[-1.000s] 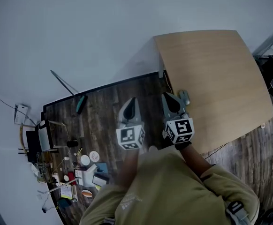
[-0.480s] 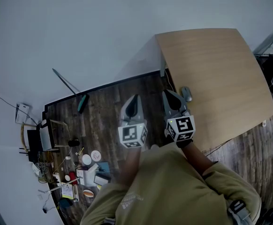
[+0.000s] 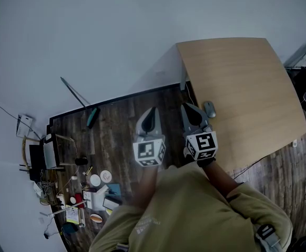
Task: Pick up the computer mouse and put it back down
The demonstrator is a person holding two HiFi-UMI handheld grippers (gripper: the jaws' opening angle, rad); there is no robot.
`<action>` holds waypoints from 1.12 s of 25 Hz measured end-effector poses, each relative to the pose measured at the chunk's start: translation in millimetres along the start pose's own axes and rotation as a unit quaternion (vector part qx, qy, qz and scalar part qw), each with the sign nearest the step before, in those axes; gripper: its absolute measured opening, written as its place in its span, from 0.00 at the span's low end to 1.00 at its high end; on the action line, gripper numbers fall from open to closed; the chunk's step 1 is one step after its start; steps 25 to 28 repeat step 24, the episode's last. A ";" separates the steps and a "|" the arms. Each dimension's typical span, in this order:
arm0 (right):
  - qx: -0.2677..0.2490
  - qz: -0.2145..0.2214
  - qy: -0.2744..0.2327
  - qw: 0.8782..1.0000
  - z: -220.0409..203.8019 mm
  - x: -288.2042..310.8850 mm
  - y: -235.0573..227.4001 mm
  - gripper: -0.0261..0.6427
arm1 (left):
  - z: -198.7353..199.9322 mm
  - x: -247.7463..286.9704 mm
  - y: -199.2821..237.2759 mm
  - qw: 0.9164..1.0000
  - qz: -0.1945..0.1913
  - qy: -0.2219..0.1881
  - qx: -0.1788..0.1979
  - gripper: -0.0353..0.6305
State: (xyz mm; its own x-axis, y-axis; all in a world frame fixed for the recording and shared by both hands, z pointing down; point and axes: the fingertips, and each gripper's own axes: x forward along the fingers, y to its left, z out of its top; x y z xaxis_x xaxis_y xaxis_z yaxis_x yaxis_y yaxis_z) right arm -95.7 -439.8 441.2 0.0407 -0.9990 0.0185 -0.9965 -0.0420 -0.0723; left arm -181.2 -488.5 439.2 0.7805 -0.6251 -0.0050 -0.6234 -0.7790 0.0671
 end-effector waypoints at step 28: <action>-0.022 -0.019 0.020 0.999 -14.5 -4.0 -7.1 0.05 | -22.8 0.9 -3.6 1.000 -0.009 0.020 -0.011 0.06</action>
